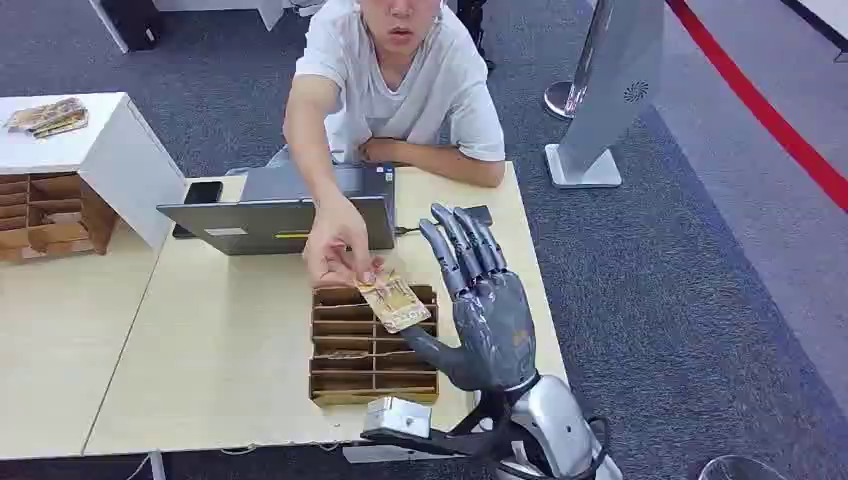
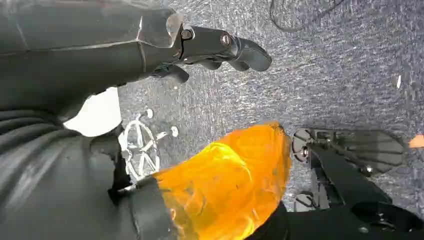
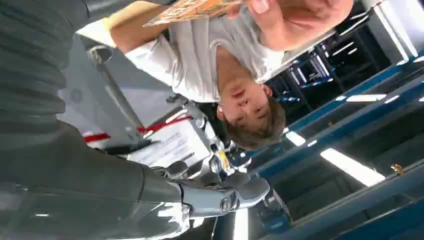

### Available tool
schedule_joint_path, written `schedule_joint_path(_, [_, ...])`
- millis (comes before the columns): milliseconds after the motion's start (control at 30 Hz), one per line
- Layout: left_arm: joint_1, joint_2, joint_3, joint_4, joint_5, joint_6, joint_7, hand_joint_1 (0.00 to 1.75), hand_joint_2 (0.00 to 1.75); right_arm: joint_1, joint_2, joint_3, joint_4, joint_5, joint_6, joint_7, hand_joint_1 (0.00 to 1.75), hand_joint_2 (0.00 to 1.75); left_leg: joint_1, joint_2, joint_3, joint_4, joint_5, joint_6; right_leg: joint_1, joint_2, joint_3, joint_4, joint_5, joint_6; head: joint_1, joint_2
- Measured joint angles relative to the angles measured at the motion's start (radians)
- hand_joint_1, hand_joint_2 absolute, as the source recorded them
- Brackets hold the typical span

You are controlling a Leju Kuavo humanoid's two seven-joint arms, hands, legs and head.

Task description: Pass the card to the sensor for recognition and then transmit it.

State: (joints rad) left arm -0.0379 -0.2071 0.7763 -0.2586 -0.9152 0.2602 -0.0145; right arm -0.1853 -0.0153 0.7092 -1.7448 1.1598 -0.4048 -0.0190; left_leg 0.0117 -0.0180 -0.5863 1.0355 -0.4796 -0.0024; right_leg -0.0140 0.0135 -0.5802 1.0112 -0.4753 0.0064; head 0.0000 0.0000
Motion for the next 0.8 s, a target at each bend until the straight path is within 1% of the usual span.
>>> schedule_joint_path(133, [0.000,0.000,0.000,0.000,-0.008,-0.003,0.003,0.00,0.00,-0.011,0.008,0.005,0.022,0.059,-0.013,0.027,0.00,1.75,0.000,0.000,0.000,0.000,0.000,0.000,0.000,0.000,0.000,0.000,0.000,0.000,0.000,0.000])
schedule_joint_path(433, [0.000,0.000,0.000,0.000,-0.016,-0.011,0.006,0.00,0.00,-0.017,0.014,0.010,0.043,0.079,-0.014,0.042,0.00,1.75,0.000,0.000,0.000,0.000,0.000,0.000,0.000,0.000,0.000,0.000,0.000,0.000,0.000,0.000])
schedule_joint_path(467, [0.000,0.000,0.000,0.000,-0.016,-0.011,0.006,0.00,0.00,-0.017,0.014,0.010,0.045,0.079,-0.014,0.043,0.19,1.75,0.000,0.000,0.000,0.000,0.000,0.000,0.000,0.000,0.000,0.000,0.000,0.000,0.000,0.000])
schedule_joint_path(500, [0.000,0.000,0.000,0.000,-0.017,-0.011,0.006,0.00,0.00,-0.017,0.014,0.010,0.045,0.080,-0.013,0.043,1.12,1.75,0.000,0.000,0.000,0.000,0.000,0.000,0.000,0.000,0.000,0.000,0.000,0.000,0.000,0.000])
schedule_joint_path(533, [0.000,0.000,0.000,0.000,-0.017,-0.011,0.006,0.00,0.00,-0.017,0.014,0.010,0.046,0.080,-0.013,0.043,1.34,1.75,0.000,0.000,0.000,0.000,0.000,0.000,0.000,0.000,0.000,0.000,0.000,0.000,0.000,0.000])
schedule_joint_path(600, [0.000,0.000,0.000,0.000,-0.019,-0.012,0.009,0.00,0.00,-0.017,0.015,0.010,0.047,0.083,-0.012,0.043,1.57,1.75,0.000,0.000,0.000,0.000,0.000,0.000,0.000,0.000,0.000,0.000,0.000,0.000,0.000,0.000])
schedule_joint_path(633, [0.000,0.000,0.000,0.000,-0.021,-0.013,0.010,0.00,0.00,-0.017,0.016,0.010,0.047,0.084,-0.011,0.043,1.64,1.75,0.000,0.000,0.000,0.000,0.000,0.000,0.000,0.000,0.000,0.000,0.000,0.000,0.000,0.000])
schedule_joint_path(667, [0.000,0.000,0.000,-0.001,-0.022,-0.015,0.011,0.00,0.00,-0.017,0.016,0.010,0.048,0.085,-0.010,0.044,1.64,1.75,0.000,0.000,0.000,0.000,0.000,0.000,0.000,0.000,0.000,0.000,0.000,0.000,0.000,0.000])
schedule_joint_path(700, [0.000,0.000,0.000,-0.001,-0.024,-0.016,0.012,0.00,0.00,-0.017,0.016,0.010,0.048,0.085,-0.010,0.045,1.69,1.75,0.000,0.000,0.000,0.000,0.000,0.000,0.000,0.000,0.000,0.000,0.000,0.000,0.000,0.000])
schedule_joint_path(800, [0.000,0.000,0.000,-0.001,-0.027,-0.019,0.013,0.00,0.00,-0.017,0.016,0.011,0.048,0.085,-0.007,0.046,1.68,1.75,0.000,0.000,0.000,0.000,0.000,0.000,0.000,0.000,0.000,0.000,0.000,0.000,0.000,0.000])
